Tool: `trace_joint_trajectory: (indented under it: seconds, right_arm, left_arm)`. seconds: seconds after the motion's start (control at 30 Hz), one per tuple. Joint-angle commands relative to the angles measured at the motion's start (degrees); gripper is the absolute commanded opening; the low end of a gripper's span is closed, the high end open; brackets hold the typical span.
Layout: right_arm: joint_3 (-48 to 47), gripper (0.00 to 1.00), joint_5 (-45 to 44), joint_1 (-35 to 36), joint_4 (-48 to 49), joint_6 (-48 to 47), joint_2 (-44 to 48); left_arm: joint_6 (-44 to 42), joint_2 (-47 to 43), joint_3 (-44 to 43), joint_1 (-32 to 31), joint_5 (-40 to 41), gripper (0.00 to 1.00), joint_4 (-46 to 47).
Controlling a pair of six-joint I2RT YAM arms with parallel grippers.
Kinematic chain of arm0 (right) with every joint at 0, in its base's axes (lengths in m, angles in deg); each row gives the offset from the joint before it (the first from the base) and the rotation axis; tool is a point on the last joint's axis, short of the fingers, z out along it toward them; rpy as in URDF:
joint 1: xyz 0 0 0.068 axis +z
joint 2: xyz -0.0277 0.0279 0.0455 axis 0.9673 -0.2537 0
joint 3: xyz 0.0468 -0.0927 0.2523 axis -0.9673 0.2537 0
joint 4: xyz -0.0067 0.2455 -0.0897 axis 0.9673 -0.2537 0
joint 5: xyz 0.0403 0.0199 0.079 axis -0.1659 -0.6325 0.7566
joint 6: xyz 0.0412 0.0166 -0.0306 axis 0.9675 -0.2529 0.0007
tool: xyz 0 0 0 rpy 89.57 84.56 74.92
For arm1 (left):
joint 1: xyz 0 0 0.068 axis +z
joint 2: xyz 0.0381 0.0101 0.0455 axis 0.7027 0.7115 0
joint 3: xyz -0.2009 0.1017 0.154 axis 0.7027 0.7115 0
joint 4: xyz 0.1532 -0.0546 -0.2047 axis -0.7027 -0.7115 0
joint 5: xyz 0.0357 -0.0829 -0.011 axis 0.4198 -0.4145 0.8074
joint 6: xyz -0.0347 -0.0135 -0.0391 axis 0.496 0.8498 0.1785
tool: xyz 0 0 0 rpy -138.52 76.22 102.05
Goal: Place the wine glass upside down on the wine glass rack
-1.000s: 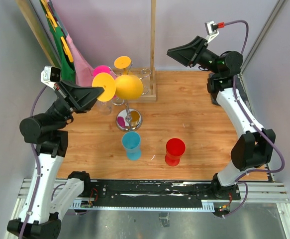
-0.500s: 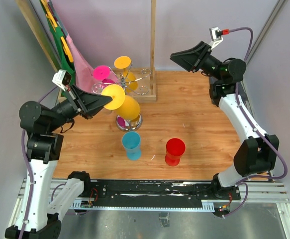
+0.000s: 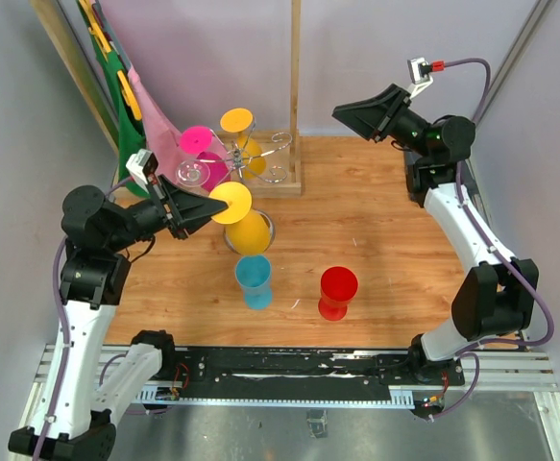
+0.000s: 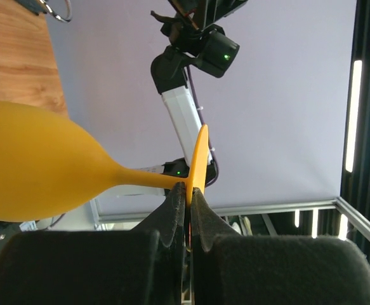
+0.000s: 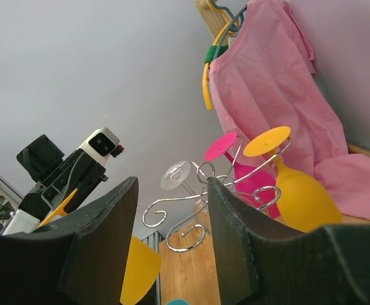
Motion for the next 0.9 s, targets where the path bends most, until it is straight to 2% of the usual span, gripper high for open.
trace_joint_trajectory:
  seconds: [0.0,0.3,0.57,0.87]
  right_arm:
    - [1.1,0.49,-0.2,-0.8,3.3,0.2,2.0]
    - [2.8,0.49,-0.1,-2.1,5.6,1.7,2.3]
    - [4.3,0.5,0.0,-3.3,8.0,3.4,2.3]
    - [5.1,0.5,0.0,-4.3,10.5,5.2,1.7]
  left_arm:
    - [-3.1,1.2,-0.5,-1.6,-1.1,0.0,-2.6]
    - [-6.4,4.5,-0.1,-3.7,1.8,0.0,-5.3]
    - [-10.4,7.7,-2.4,-4.9,7.5,0.0,-8.5]
    - [-10.9,9.0,-3.3,-5.7,12.2,0.0,-8.7]
